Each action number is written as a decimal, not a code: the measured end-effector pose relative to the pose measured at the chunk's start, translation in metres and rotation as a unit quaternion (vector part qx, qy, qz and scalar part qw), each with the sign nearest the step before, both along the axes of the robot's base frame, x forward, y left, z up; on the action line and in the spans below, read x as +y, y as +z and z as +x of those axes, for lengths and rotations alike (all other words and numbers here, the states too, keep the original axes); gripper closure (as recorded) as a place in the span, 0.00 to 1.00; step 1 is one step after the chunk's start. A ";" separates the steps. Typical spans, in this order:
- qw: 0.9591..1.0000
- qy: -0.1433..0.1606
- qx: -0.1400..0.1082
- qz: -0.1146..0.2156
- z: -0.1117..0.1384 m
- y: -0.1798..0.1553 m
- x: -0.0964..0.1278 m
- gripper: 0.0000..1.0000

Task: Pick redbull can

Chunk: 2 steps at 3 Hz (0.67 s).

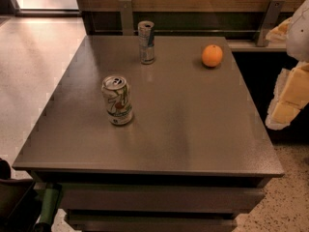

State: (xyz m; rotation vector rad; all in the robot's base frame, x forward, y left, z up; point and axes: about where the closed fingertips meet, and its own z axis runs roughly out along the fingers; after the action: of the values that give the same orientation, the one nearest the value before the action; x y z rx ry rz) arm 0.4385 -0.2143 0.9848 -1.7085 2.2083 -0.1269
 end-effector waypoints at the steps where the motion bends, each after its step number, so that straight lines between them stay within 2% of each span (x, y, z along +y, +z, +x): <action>1: 1.000 -0.001 -0.004 0.002 0.001 0.002 0.000 0.00; 2: 0.999 -0.015 -0.030 0.028 0.011 0.006 0.000 0.00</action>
Offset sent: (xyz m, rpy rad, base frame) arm 0.0307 -0.0031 0.0101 0.1539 -0.1410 -0.0826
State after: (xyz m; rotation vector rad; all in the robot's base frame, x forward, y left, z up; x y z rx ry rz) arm 0.4495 -0.2144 0.9906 -1.6220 2.1747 -0.1213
